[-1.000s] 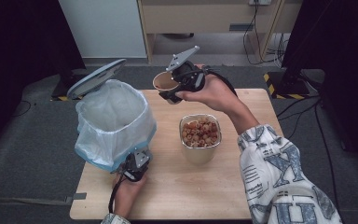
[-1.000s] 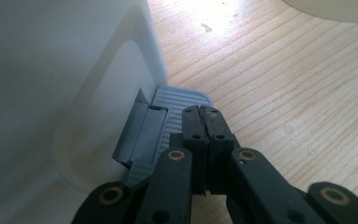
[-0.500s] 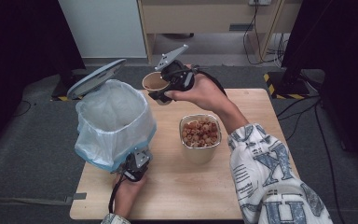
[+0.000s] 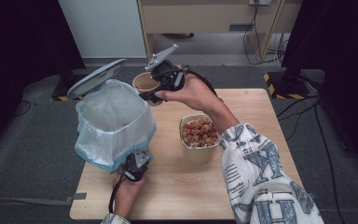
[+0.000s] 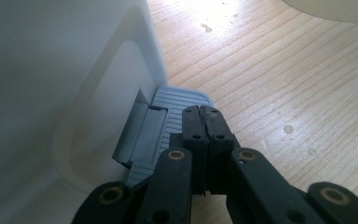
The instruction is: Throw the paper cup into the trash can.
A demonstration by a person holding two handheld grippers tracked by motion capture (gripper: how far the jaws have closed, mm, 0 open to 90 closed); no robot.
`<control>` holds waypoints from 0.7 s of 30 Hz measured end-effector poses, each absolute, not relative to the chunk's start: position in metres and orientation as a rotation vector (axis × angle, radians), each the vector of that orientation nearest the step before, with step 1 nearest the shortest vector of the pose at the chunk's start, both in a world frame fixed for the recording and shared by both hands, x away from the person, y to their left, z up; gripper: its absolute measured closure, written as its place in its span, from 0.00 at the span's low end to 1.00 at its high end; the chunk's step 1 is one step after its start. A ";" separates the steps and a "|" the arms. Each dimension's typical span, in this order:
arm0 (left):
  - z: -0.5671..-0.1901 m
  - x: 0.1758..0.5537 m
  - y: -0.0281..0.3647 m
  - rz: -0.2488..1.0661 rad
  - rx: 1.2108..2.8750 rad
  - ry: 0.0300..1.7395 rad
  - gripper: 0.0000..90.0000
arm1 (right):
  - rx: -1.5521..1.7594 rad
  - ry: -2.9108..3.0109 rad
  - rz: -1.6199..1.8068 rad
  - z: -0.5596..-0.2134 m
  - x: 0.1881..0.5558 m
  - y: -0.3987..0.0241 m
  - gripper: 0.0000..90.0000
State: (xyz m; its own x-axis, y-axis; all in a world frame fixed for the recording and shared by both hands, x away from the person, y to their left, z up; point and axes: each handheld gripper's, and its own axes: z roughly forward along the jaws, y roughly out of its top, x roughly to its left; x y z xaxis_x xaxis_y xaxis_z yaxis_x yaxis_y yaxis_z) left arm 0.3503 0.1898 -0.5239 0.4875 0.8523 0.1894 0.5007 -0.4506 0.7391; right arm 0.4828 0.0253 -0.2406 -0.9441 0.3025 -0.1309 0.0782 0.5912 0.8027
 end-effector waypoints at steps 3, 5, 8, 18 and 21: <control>-0.524 0.350 0.190 0.743 2.121 1.109 0.98 | 0.320 2.571 1.287 -0.239 0.483 0.028 0.40; -0.524 0.350 0.190 0.743 2.121 1.110 0.98 | 0.319 2.573 1.295 -0.239 0.482 0.032 0.40; -0.524 0.350 0.190 0.743 2.121 1.110 0.98 | 0.322 2.581 1.313 -0.240 0.481 0.039 0.40; -0.524 0.350 0.190 0.740 2.125 1.109 0.98 | 0.276 2.608 1.343 -0.246 0.476 0.067 0.40; -0.524 0.350 0.190 0.740 2.125 1.109 0.98 | 0.267 2.620 1.341 -0.252 0.476 0.076 0.39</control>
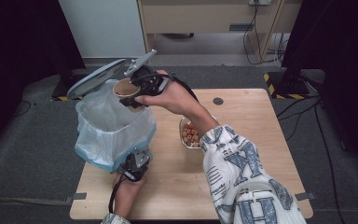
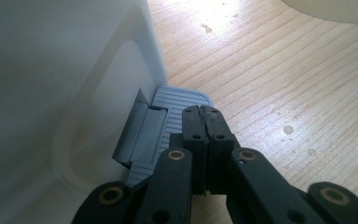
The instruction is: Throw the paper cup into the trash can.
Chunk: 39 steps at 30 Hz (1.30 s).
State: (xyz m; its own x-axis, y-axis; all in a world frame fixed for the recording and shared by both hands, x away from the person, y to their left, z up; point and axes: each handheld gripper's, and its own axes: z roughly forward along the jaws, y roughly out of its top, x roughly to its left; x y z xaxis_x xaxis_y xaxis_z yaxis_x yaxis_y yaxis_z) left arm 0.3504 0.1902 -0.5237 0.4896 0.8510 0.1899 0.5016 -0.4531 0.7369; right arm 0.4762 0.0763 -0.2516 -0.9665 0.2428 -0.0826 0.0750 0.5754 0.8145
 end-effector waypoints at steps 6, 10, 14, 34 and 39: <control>-0.524 0.350 0.190 0.739 2.123 1.110 0.98 | 0.268 2.648 1.324 -0.263 0.476 0.094 0.38; -0.524 0.350 0.190 0.738 2.122 1.110 0.98 | 0.274 2.652 1.315 -0.273 0.477 0.105 0.35; -0.524 0.350 0.191 0.737 2.122 1.110 0.98 | 0.271 2.648 1.302 -0.283 0.475 0.113 0.25; -0.524 0.350 0.190 0.740 2.118 1.109 0.98 | 0.361 2.560 1.359 -0.275 0.478 0.063 0.16; -0.524 0.351 0.190 0.740 2.120 1.108 0.98 | 0.393 2.528 1.368 -0.273 0.480 0.044 0.15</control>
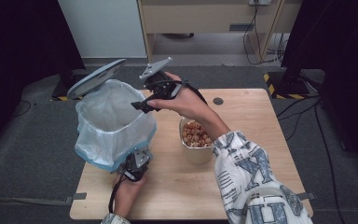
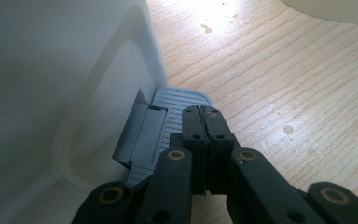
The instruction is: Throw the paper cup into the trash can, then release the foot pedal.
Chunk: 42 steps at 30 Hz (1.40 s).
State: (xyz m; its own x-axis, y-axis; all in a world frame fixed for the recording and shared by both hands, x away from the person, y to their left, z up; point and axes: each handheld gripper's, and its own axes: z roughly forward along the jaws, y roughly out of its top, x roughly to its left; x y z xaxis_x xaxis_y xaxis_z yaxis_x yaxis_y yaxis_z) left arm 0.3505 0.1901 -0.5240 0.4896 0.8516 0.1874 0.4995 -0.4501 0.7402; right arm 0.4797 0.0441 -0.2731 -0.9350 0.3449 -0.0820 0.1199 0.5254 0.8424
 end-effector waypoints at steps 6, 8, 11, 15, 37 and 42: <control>-0.524 0.351 0.190 0.739 2.119 1.107 0.98 | 0.432 2.501 1.375 -0.274 0.482 0.025 0.15; -0.524 0.351 0.190 0.741 2.120 1.107 0.98 | 0.444 2.495 1.372 -0.274 0.483 0.020 0.15; -0.524 0.351 0.190 0.741 2.119 1.107 0.98 | 0.454 2.483 1.372 -0.274 0.483 0.014 0.15; -0.524 0.350 0.190 0.741 2.121 1.106 0.98 | 0.476 2.471 1.378 -0.273 0.484 0.006 0.15; -0.518 0.340 0.187 0.747 2.060 1.135 0.67 | 0.658 2.372 1.335 -0.283 0.489 -0.083 0.14; -0.512 0.335 0.178 0.713 2.032 1.109 0.57 | 0.764 2.320 1.304 -0.293 0.493 -0.118 0.12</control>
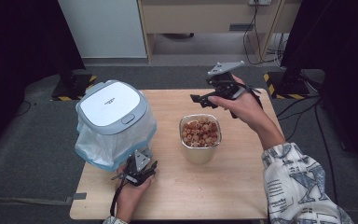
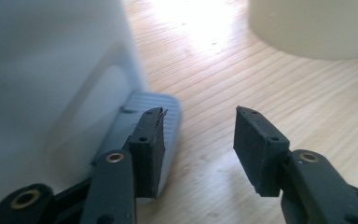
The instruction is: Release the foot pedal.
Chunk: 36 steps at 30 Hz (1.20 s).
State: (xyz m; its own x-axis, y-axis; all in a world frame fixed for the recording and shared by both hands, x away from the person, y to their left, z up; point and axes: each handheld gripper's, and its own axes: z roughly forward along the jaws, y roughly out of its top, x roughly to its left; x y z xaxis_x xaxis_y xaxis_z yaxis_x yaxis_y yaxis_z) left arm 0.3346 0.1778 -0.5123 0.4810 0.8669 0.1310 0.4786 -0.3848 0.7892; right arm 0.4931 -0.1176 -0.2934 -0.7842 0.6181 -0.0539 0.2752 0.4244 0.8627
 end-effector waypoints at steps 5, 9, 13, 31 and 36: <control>-0.510 0.335 0.180 0.670 2.009 1.118 0.50 | 0.854 2.262 1.277 -0.305 0.494 -0.142 0.11; -0.510 0.334 0.180 0.640 2.002 1.120 0.45 | 0.941 2.201 1.252 -0.316 0.494 -0.161 0.10; -0.509 0.334 0.179 0.637 2.000 1.106 0.40 | 1.019 2.138 1.254 -0.325 0.493 -0.176 0.10; -0.509 0.335 0.177 0.635 2.015 1.073 0.34 | 1.169 2.001 1.238 -0.362 0.472 -0.218 0.10; -0.510 0.335 0.176 0.631 2.019 1.070 0.34 | 1.216 1.973 1.221 -0.376 0.464 -0.228 0.10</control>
